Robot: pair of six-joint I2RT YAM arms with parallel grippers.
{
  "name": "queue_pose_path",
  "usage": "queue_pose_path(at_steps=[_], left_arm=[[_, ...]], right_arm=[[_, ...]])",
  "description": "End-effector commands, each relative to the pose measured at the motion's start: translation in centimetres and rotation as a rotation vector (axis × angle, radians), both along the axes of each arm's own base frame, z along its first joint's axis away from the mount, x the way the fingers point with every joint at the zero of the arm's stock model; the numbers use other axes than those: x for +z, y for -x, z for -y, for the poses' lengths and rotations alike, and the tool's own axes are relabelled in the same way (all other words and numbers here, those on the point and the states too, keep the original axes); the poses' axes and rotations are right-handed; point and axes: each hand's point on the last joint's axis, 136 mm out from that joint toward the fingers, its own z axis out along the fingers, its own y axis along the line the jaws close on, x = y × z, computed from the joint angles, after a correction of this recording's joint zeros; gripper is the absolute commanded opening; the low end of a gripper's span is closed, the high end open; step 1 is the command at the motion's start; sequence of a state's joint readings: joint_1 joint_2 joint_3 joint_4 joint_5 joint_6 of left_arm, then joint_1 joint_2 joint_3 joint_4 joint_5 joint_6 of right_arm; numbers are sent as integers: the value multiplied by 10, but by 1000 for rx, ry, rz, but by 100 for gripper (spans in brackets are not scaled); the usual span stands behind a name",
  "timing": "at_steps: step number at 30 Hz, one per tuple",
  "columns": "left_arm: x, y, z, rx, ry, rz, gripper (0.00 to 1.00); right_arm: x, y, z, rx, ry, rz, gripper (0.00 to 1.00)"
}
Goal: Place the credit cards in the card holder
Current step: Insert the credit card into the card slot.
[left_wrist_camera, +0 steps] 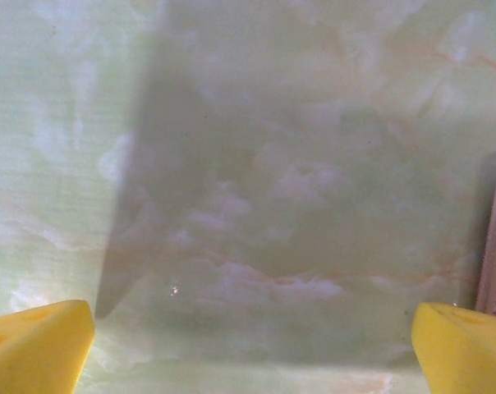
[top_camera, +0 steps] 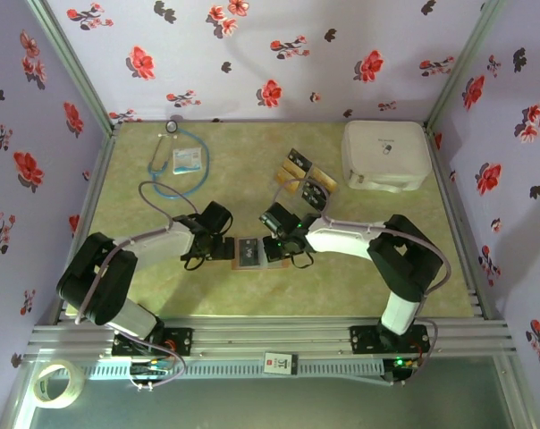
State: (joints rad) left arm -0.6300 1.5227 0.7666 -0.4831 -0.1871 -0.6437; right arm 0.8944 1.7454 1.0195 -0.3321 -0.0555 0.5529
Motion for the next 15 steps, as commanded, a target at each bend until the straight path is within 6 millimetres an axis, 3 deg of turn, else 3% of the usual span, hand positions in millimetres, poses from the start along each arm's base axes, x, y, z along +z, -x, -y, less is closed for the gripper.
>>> queue_pose_path(at_steps=[1, 7, 15], left_arm=[[4, 2, -3, -4, 0, 5, 100], [3, 1, -2, -6, -2, 2, 100], [-3, 1, -2, -13, -14, -15, 100]], right_arm=[[22, -7, -6, -6, -38, 32, 8], [33, -12, -29, 17, -102, 25, 8], [20, -8, -44, 35, -99, -1, 8]])
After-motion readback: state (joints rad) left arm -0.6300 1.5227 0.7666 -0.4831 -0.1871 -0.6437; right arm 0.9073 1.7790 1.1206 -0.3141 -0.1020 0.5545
